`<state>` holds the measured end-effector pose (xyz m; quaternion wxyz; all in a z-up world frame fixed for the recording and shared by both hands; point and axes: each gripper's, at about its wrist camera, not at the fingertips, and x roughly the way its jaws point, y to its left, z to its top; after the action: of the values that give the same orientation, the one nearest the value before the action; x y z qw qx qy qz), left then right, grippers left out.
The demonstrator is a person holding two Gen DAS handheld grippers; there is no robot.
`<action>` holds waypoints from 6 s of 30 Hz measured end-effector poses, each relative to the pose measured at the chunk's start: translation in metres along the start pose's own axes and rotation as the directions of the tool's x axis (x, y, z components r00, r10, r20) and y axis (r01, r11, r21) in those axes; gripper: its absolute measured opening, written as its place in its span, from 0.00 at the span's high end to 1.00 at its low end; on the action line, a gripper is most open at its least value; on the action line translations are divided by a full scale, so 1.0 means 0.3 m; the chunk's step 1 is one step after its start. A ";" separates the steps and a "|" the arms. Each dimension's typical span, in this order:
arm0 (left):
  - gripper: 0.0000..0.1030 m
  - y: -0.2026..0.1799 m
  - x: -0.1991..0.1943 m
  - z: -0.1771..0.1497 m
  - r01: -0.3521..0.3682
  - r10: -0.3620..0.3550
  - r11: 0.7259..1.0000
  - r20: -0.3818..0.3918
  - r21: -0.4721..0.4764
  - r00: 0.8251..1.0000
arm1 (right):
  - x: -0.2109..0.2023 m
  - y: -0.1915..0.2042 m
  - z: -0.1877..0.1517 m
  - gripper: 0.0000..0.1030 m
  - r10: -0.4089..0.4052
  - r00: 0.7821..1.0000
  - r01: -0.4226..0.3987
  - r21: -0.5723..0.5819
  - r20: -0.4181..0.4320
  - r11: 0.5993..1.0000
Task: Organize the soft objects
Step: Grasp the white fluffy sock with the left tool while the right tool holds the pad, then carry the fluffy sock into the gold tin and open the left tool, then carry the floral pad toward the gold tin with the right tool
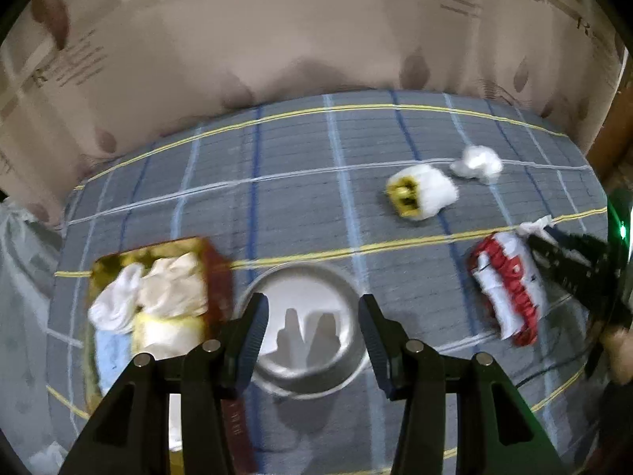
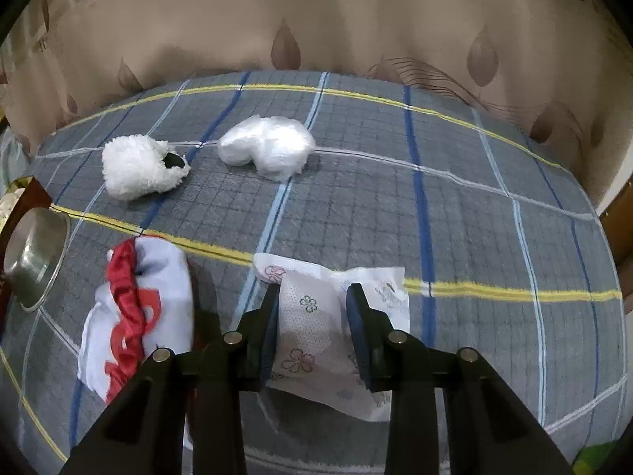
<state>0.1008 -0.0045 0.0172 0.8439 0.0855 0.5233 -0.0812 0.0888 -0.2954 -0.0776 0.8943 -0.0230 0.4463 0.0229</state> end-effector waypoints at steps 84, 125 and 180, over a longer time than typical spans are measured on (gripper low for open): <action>0.68 0.219 -0.257 -0.032 -0.014 0.024 0.995 0.108 -0.097 0.994 | -0.004 -0.014 -0.063 0.67 -0.109 0.992 0.111 -0.038 0.064 0.993; 0.63 0.699 0.013 -0.245 -0.155 0.130 0.940 -0.101 -0.304 0.986 | -0.006 -0.015 -0.059 0.66 -0.112 0.992 0.115 -0.037 0.063 0.993; 0.48 0.660 -0.123 -0.397 -0.152 0.164 0.936 0.012 -0.317 0.986 | -0.039 0.013 -0.072 0.75 -0.174 0.984 0.174 0.009 0.033 0.985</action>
<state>0.0260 0.2169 0.0099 0.8603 -0.0103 0.5049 0.0697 0.0643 -0.2931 -0.0813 0.9003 -0.0589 0.4276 -0.0561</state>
